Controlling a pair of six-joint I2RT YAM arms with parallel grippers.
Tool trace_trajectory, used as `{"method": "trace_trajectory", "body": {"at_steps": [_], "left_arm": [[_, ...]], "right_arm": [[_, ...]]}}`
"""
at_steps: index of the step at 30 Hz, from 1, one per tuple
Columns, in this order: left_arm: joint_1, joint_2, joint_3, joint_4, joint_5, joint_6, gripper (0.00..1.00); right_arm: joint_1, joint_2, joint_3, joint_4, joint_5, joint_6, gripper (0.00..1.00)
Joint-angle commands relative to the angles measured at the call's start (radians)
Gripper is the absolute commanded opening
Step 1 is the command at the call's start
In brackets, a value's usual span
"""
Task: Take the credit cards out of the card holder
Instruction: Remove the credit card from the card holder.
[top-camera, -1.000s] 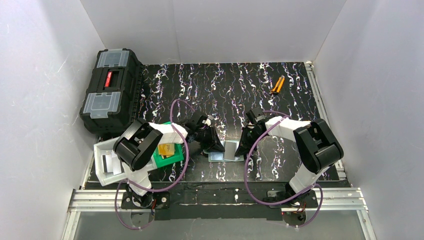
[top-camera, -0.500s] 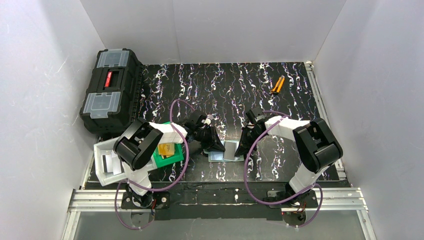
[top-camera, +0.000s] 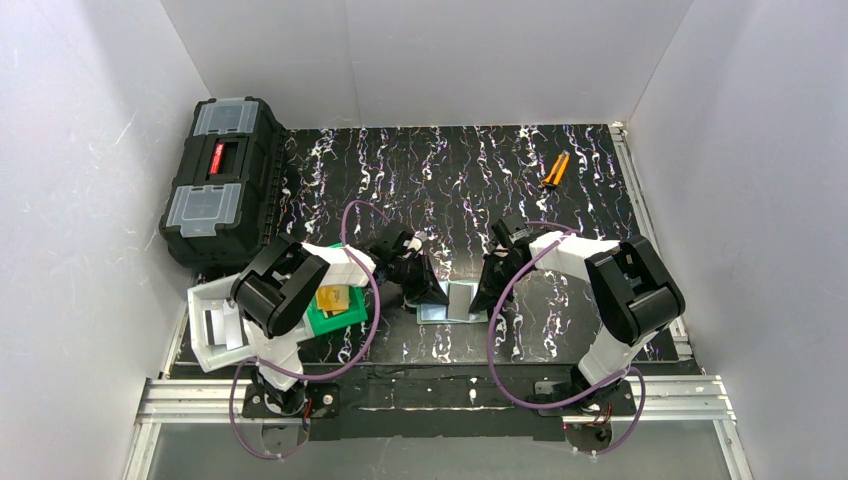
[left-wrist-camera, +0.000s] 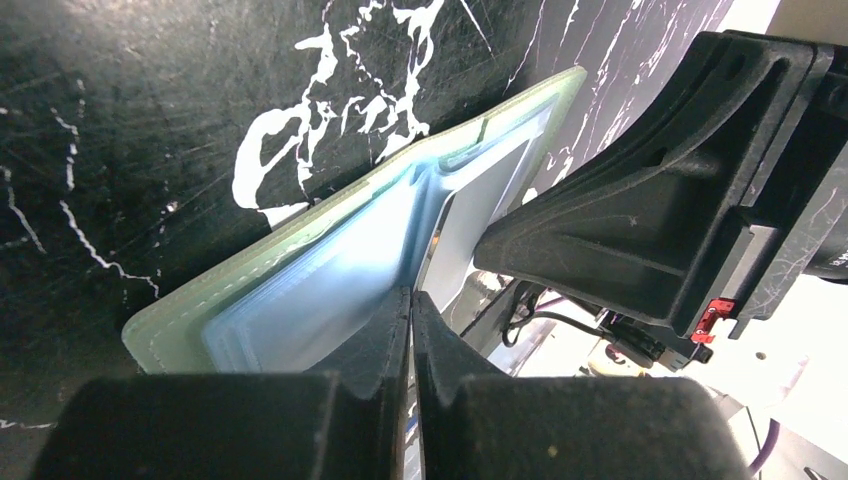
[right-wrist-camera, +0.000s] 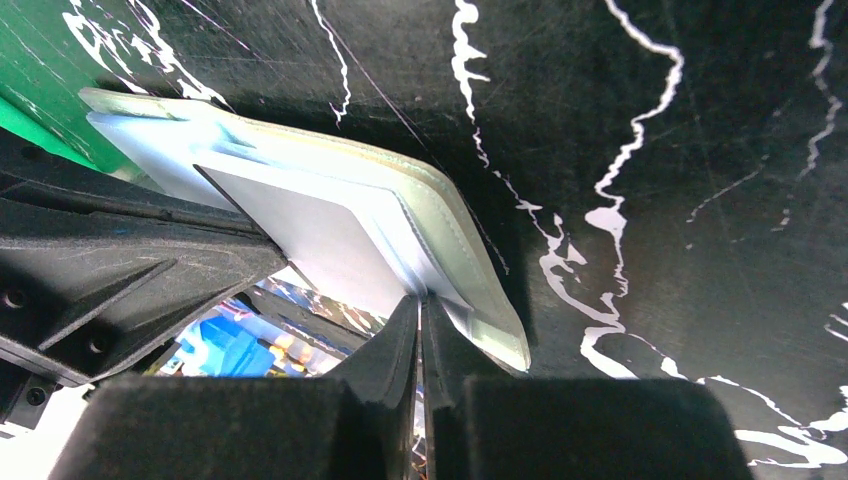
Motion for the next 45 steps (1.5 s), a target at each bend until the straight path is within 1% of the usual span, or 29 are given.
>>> {"method": "trace_trajectory", "body": {"at_steps": [1, 6, 15, 25, 28, 33, 36, 39, 41, 42, 43, 45], "left_arm": [[0.003, -0.001, 0.003, -0.001, 0.027, 0.003, 0.0], [0.01, -0.01, 0.007, -0.013, 0.022, -0.007, 0.0], [0.063, -0.055, 0.012, -0.106, 0.014, 0.061, 0.0], [0.094, -0.089, 0.009, -0.145, 0.009, 0.085, 0.0], [0.101, -0.099, 0.029, -0.229, -0.019, 0.111, 0.0], [0.117, -0.134, 0.027, -0.259, -0.025, 0.119, 0.0], [0.125, -0.155, 0.028, -0.278, -0.029, 0.12, 0.0], [0.134, -0.176, 0.036, -0.297, -0.031, 0.126, 0.0], [0.138, -0.188, 0.042, -0.307, -0.03, 0.127, 0.0], [0.141, -0.194, 0.044, -0.312, -0.029, 0.126, 0.0], [0.143, -0.199, 0.048, -0.314, -0.027, 0.123, 0.0], [0.149, -0.21, 0.053, -0.312, -0.019, 0.115, 0.0]], "right_arm": [[0.014, 0.067, -0.023, 0.013, 0.14, -0.019, 0.09], [0.012, 0.067, -0.021, 0.011, 0.141, -0.019, 0.08], [-0.003, 0.061, -0.031, 0.013, 0.132, -0.019, 0.06], [-0.01, 0.054, -0.028, 0.01, 0.128, -0.023, 0.06], [-0.013, 0.044, -0.021, 0.002, 0.128, -0.025, 0.06], [-0.013, 0.017, 0.008, -0.019, 0.126, -0.025, 0.07], [-0.015, -0.002, 0.027, -0.03, 0.125, -0.024, 0.1], [-0.015, -0.024, 0.043, -0.037, 0.123, -0.024, 0.15], [-0.016, -0.04, 0.053, -0.044, 0.124, -0.024, 0.21], [-0.016, -0.049, 0.06, -0.049, 0.125, -0.023, 0.28], [-0.016, -0.06, 0.066, -0.055, 0.127, -0.024, 0.33], [-0.016, -0.087, 0.078, -0.067, 0.13, -0.024, 0.53]]}}
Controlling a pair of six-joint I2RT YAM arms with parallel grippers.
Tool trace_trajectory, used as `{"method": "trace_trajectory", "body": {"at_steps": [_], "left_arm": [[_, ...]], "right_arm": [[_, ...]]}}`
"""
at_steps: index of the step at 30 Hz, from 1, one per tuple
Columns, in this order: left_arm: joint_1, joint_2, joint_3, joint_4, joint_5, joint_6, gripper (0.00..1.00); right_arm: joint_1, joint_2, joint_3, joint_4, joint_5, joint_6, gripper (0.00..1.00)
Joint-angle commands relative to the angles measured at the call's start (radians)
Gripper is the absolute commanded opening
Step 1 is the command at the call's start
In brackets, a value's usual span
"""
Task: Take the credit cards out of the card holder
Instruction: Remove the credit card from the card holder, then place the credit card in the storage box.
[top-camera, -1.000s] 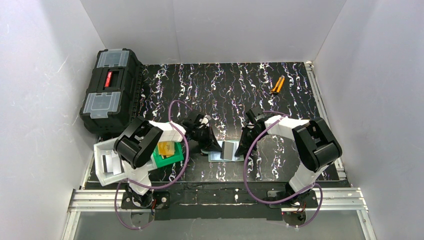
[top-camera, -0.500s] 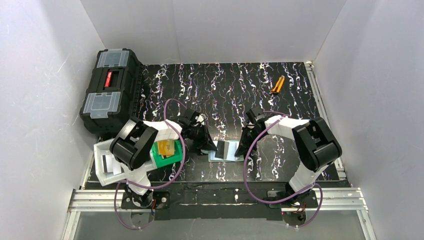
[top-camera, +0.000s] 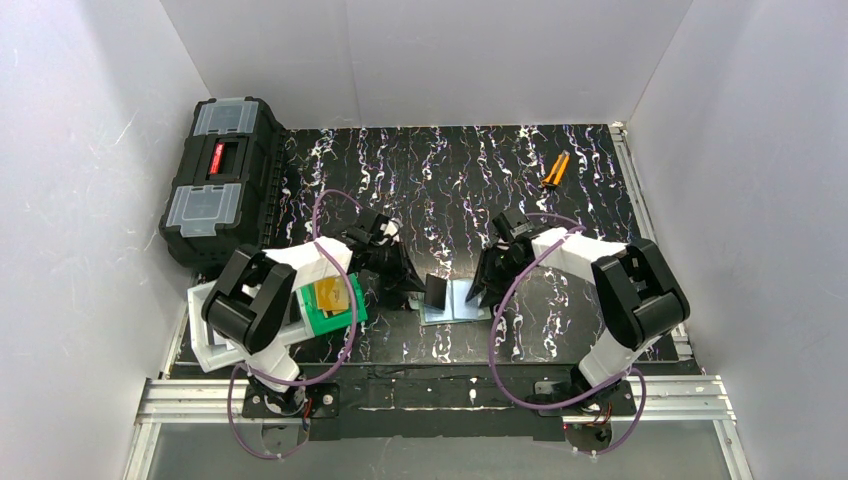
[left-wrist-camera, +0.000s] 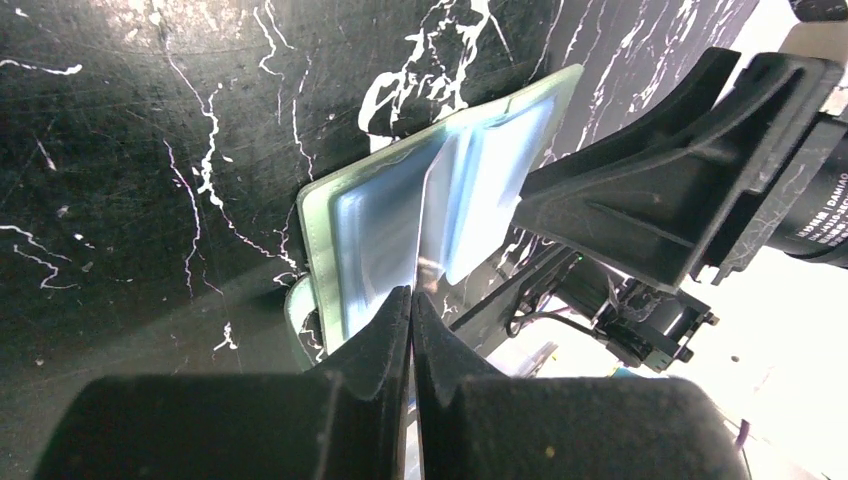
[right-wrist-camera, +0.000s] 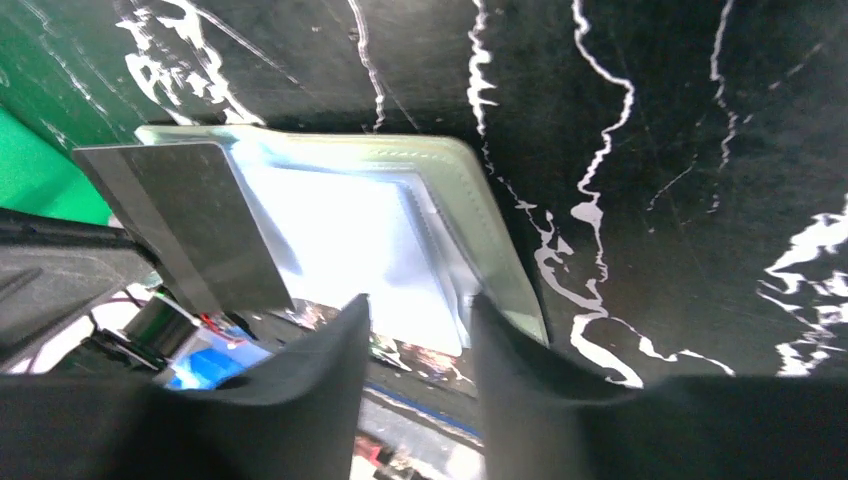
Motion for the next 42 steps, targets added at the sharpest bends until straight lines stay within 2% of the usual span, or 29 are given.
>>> {"method": "trace_trajectory", "body": {"at_steps": [1, 4, 8, 14, 21, 24, 32, 35, 37, 39, 42], "left_arm": [[0.015, -0.063, 0.036, -0.04, 0.013, 0.0, 0.0], [0.02, -0.077, 0.042, -0.032, 0.025, -0.014, 0.0], [0.032, -0.096, 0.037, 0.02, 0.063, -0.067, 0.0], [0.054, -0.134, 0.024, 0.147, 0.123, -0.19, 0.0], [0.079, -0.165, -0.025, 0.315, 0.18, -0.371, 0.0], [0.091, -0.172, -0.051, 0.421, 0.201, -0.459, 0.0], [0.096, -0.168, -0.061, 0.503, 0.222, -0.551, 0.0], [0.096, -0.166, -0.068, 0.525, 0.226, -0.57, 0.0], [0.096, -0.163, -0.073, 0.535, 0.229, -0.578, 0.0], [0.096, -0.162, -0.077, 0.544, 0.231, -0.583, 0.0], [0.096, -0.166, -0.082, 0.551, 0.235, -0.586, 0.0]], "right_arm": [[-0.006, -0.078, 0.05, -0.039, 0.08, -0.02, 0.61], [-0.007, -0.133, 0.067, -0.045, 0.083, -0.019, 0.77], [-0.007, -0.183, 0.092, -0.029, 0.04, -0.014, 0.82], [-0.01, -0.213, 0.057, 0.118, -0.099, 0.061, 0.83], [-0.052, -0.244, -0.074, 0.46, -0.273, 0.257, 0.84], [-0.072, -0.254, -0.115, 0.598, -0.317, 0.347, 0.84], [-0.089, -0.239, -0.199, 0.92, -0.375, 0.599, 0.8], [-0.09, -0.218, -0.21, 1.007, -0.388, 0.661, 0.74], [-0.09, -0.211, -0.217, 1.053, -0.393, 0.695, 0.67], [-0.088, -0.205, -0.215, 1.063, -0.397, 0.707, 0.56], [-0.089, -0.202, -0.214, 1.061, -0.401, 0.711, 0.34]]}}
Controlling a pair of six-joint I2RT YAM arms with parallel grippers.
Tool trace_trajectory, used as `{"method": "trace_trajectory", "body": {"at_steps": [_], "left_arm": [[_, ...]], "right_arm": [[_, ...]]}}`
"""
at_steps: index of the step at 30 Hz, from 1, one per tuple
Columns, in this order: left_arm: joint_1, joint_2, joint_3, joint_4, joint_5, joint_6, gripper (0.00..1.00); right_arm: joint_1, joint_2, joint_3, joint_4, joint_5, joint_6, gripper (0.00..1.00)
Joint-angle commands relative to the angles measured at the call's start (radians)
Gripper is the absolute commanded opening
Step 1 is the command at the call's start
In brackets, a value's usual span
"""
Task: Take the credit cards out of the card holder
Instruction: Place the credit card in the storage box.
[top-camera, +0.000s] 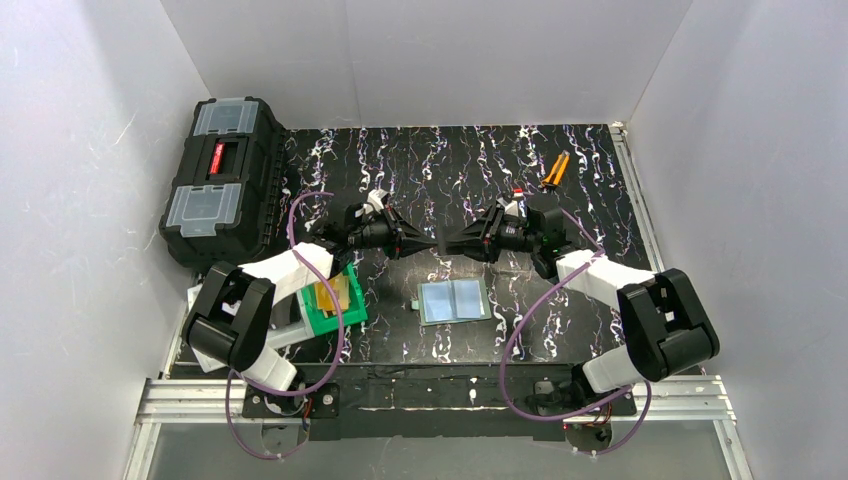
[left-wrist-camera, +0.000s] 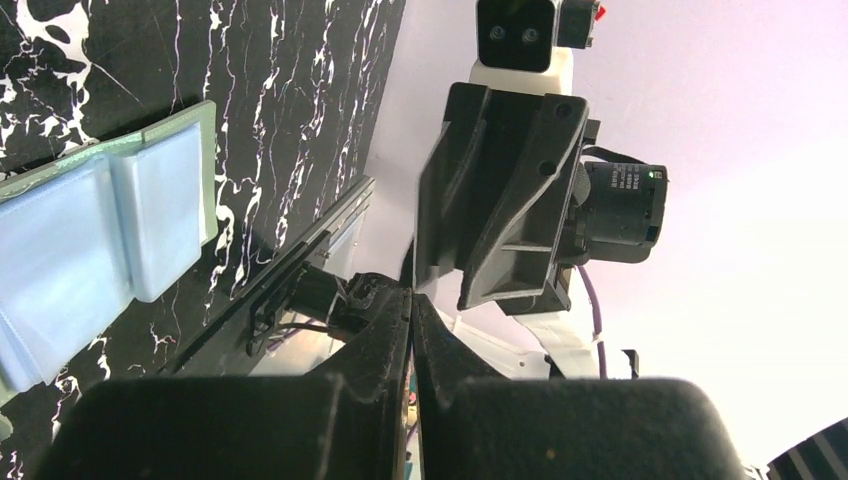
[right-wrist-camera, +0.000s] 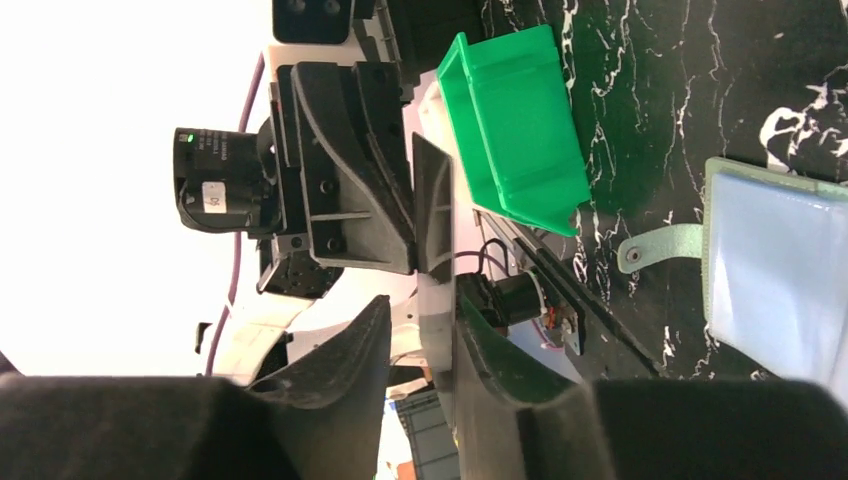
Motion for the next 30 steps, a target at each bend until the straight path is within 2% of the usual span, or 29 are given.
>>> {"method": "trace_trajectory", "body": {"at_steps": [1, 4, 6, 8, 10, 13, 18, 30], "left_arm": [[0.007, -0.035, -0.013, 0.031, 0.033, -0.017, 0.0], [0.007, -0.038, -0.013, 0.036, 0.042, -0.015, 0.0], [0.008, -0.044, -0.018, 0.049, 0.046, -0.016, 0.0], [0.007, -0.057, -0.029, 0.059, 0.039, -0.011, 0.18], [0.007, -0.068, -0.034, 0.06, 0.04, -0.001, 0.32], [0.007, -0.079, -0.041, 0.067, 0.039, 0.0, 0.39], [0.008, -0.073, -0.038, 0.094, 0.04, -0.008, 0.39], [0.007, -0.031, -0.018, 0.157, 0.059, -0.036, 0.25]], "right_arm": [[-0.003, 0.007, -0.003, 0.1, -0.036, 0.055, 0.27], [-0.005, 0.01, -0.002, 0.1, -0.045, 0.053, 0.07], [-0.005, 0.013, 0.003, 0.09, -0.054, 0.044, 0.01], [-0.005, 0.018, 0.007, 0.09, -0.069, 0.043, 0.01], [-0.004, 0.023, 0.009, 0.104, -0.085, 0.048, 0.01], [-0.004, 0.03, 0.006, 0.135, -0.107, 0.068, 0.01], [-0.002, 0.043, 0.02, 0.175, -0.139, 0.098, 0.01], [0.03, 0.073, 0.05, 0.208, -0.152, 0.134, 0.01]]}}
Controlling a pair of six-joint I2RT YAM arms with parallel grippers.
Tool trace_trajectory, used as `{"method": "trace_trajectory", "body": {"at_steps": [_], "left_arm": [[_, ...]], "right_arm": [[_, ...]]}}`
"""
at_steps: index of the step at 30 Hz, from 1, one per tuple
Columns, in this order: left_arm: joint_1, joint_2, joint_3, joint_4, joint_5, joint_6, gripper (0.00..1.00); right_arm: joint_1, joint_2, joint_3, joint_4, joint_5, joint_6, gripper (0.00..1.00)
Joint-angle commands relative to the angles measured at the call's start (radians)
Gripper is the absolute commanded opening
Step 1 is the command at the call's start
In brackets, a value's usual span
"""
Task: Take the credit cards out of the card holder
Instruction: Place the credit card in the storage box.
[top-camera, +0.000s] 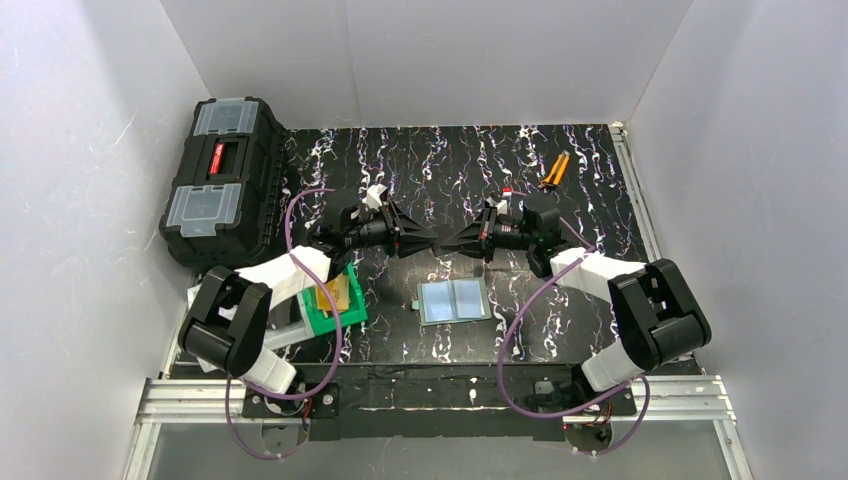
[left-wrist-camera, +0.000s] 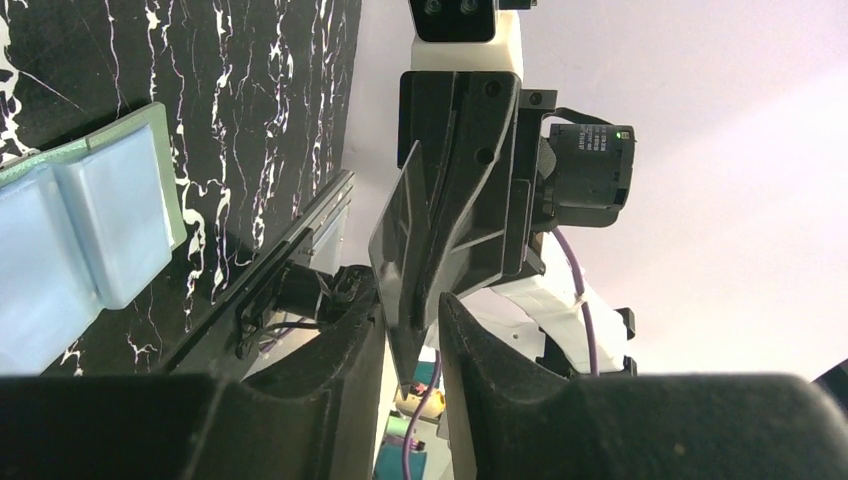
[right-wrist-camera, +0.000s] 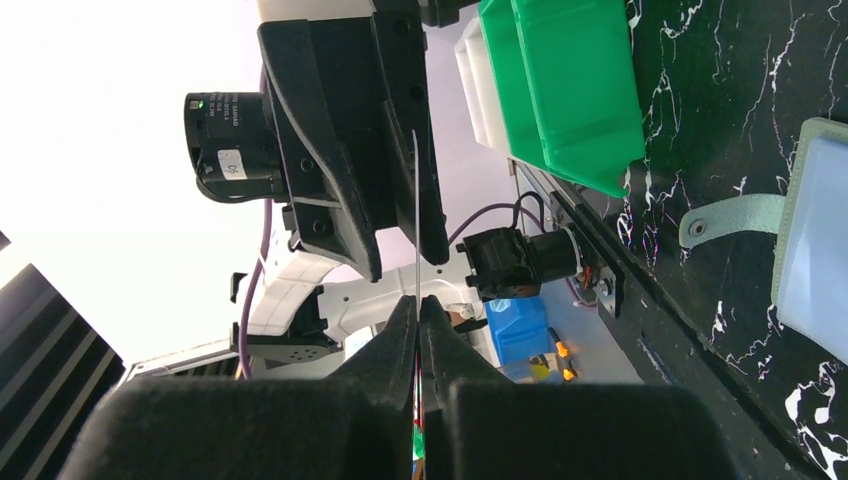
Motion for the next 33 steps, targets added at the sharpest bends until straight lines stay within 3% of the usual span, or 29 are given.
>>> {"method": "trace_trajectory", "body": {"at_steps": [1, 7, 8, 11, 15, 17, 22, 27, 33], "left_arm": [[0.003, 0.001, 0.014, 0.05, 0.034, -0.014, 0.24], [0.003, -0.006, -0.001, 0.049, 0.034, -0.011, 0.03], [0.003, -0.01, 0.0, 0.033, 0.033, 0.0, 0.0], [0.003, -0.037, 0.015, -0.055, 0.019, 0.059, 0.0], [0.004, -0.103, 0.054, -0.252, -0.033, 0.185, 0.0], [0.009, -0.146, 0.086, -0.401, -0.078, 0.276, 0.0], [0.049, -0.284, 0.204, -0.836, -0.233, 0.5, 0.0], [0.081, -0.402, 0.37, -1.337, -0.548, 0.739, 0.0], [0.09, -0.452, 0.504, -1.7, -0.979, 0.823, 0.0]], "right_arm": [[0.012, 0.014, 0.042, 0.055, -0.031, 0.017, 0.01], [0.012, 0.016, 0.044, 0.045, -0.026, 0.007, 0.02], [0.012, 0.013, 0.047, 0.026, -0.025, -0.006, 0.06], [0.012, -0.006, 0.064, -0.073, -0.015, -0.072, 0.3], [0.012, -0.05, 0.097, -0.253, 0.012, -0.195, 0.78], [0.012, -0.072, 0.123, -0.358, 0.029, -0.266, 0.96], [0.005, -0.13, 0.188, -0.641, 0.123, -0.452, 0.98], [0.002, -0.168, 0.248, -0.872, 0.259, -0.616, 0.98], [0.002, -0.203, 0.251, -0.992, 0.406, -0.687, 0.98]]}}
